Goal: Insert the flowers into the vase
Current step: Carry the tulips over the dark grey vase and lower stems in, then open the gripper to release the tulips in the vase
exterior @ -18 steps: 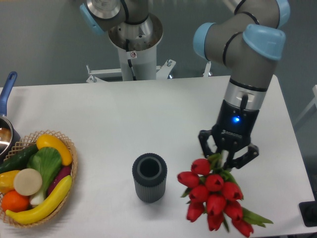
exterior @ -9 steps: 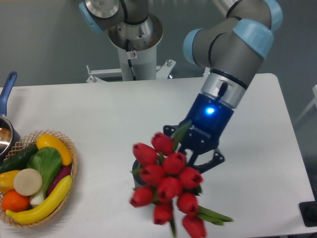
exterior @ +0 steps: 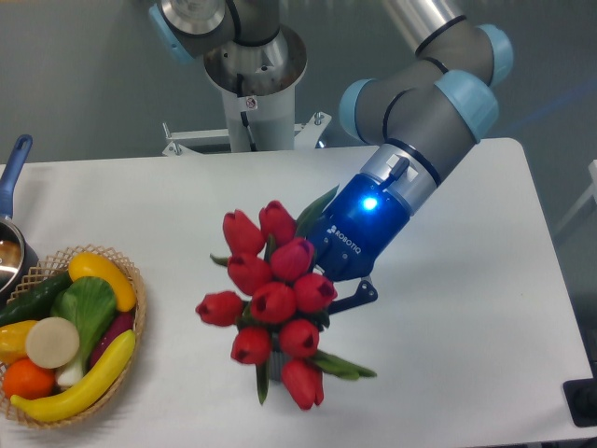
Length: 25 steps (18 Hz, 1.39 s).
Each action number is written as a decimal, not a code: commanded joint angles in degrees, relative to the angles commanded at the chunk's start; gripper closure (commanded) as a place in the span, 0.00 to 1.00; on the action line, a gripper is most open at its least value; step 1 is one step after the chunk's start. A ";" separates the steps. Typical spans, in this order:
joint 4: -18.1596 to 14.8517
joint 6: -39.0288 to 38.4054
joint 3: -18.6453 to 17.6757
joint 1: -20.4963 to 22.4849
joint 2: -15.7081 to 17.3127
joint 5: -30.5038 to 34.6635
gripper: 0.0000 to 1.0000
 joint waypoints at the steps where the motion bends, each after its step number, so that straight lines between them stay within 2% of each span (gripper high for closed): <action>1: 0.00 0.53 -1.06 0.26 0.17 0.00 1.00; 4: 0.00 5.70 -3.17 0.79 0.09 0.00 1.00; 9: 0.00 8.96 -5.99 1.05 -0.09 0.00 1.00; 12: 0.00 13.96 -8.97 0.97 -0.70 0.00 1.00; 14: 0.00 18.45 -11.52 0.97 -1.31 0.17 0.95; 16: 0.00 20.30 -12.66 0.79 -2.89 0.26 0.89; 19: 0.00 21.10 -13.20 0.88 -3.42 0.44 0.85; 21: 0.00 21.10 -13.20 0.97 -3.87 0.44 0.72; 22: 0.00 21.01 -13.28 1.75 -3.87 0.44 0.57; 23: 0.00 21.01 -13.54 1.93 -3.87 0.44 0.46; 25: 0.00 21.01 -13.98 2.63 -3.95 0.44 0.32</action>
